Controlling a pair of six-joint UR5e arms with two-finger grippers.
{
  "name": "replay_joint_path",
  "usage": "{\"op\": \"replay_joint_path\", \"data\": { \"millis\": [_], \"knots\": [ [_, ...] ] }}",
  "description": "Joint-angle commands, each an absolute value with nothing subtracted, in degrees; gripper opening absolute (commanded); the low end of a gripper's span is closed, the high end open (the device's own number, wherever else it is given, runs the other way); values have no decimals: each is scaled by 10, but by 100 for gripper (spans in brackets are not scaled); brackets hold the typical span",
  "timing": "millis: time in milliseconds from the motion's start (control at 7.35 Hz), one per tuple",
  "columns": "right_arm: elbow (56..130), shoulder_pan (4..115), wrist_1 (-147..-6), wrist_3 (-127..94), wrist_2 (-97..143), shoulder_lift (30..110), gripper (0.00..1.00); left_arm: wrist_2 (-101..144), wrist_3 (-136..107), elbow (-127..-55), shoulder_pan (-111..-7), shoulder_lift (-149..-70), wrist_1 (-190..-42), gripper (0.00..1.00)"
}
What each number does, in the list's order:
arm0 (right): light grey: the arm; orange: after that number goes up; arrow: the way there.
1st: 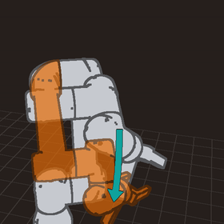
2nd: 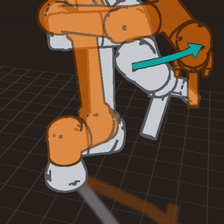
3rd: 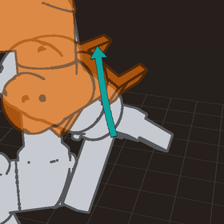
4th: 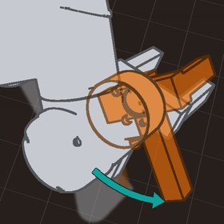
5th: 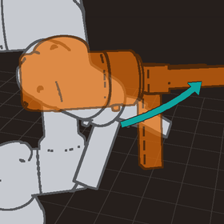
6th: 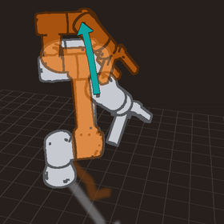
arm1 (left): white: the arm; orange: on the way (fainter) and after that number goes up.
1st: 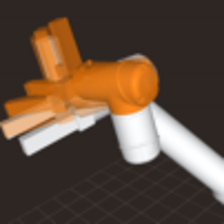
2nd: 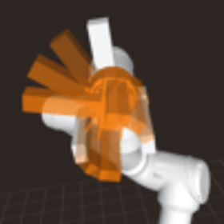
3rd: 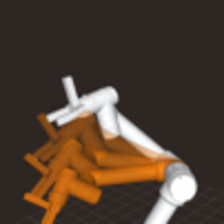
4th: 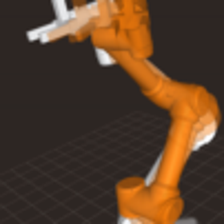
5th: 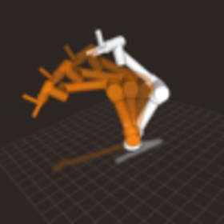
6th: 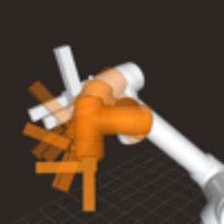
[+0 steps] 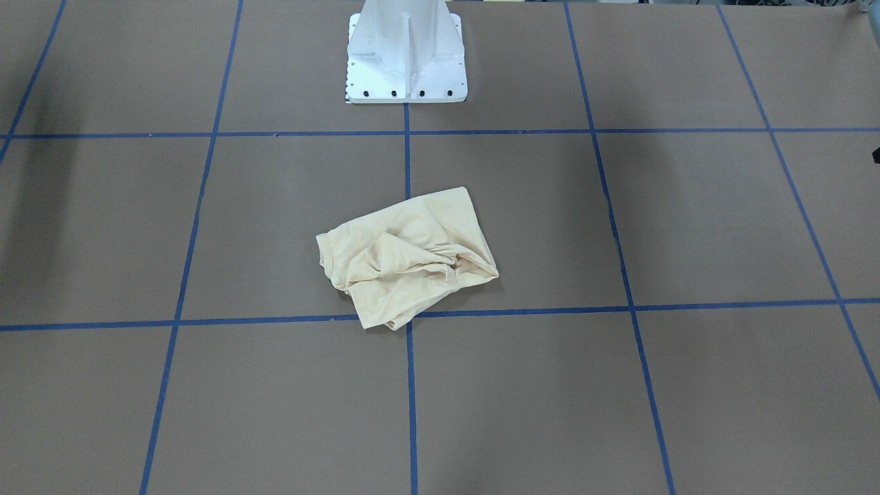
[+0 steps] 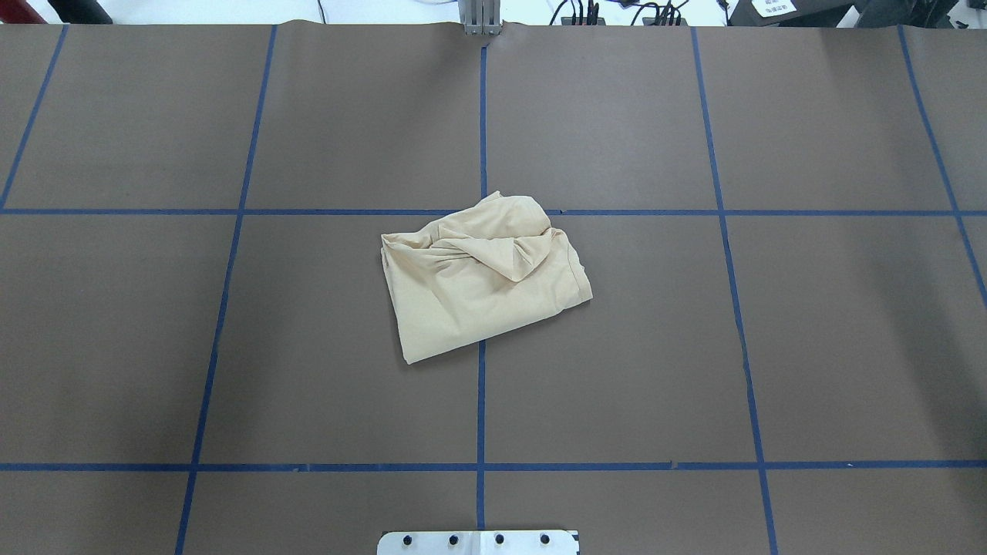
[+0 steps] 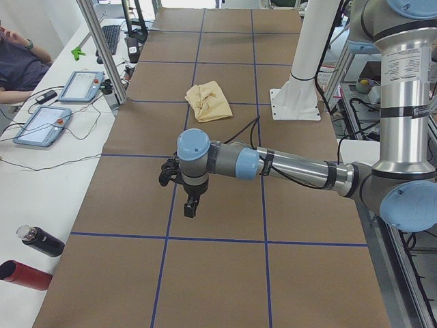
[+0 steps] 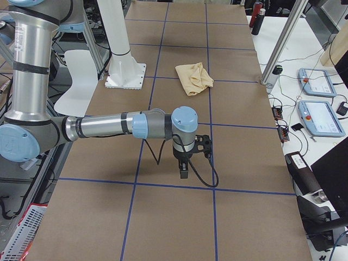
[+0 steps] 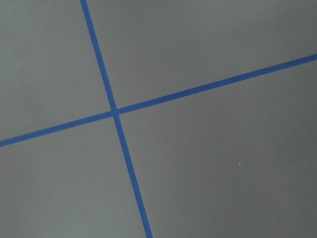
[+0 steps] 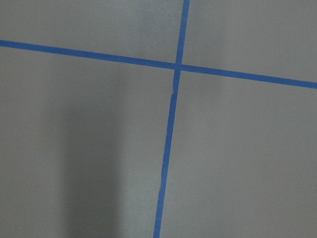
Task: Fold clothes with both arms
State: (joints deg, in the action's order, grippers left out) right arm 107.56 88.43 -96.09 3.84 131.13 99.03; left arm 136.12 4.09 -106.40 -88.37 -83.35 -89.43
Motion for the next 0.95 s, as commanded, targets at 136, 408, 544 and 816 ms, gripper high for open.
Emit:
{"op": "replay_joint_path", "data": {
  "millis": [136,408,544,816],
  "knots": [
    [1076,878,-961,34,1311,991,100,1310,36,-1068,-899,-827,-903,100],
    [1076,878,-961,34,1313,991,100,1302,36,-1061,-898,-818,-867,100],
    [1076,878,-961,33,1313,991,100,1303,38,-1063,-897,-819,-861,100],
    [1076,878,-961,33,1314,992,100,1303,39,-1070,-897,-820,-860,100]
  ]
}}
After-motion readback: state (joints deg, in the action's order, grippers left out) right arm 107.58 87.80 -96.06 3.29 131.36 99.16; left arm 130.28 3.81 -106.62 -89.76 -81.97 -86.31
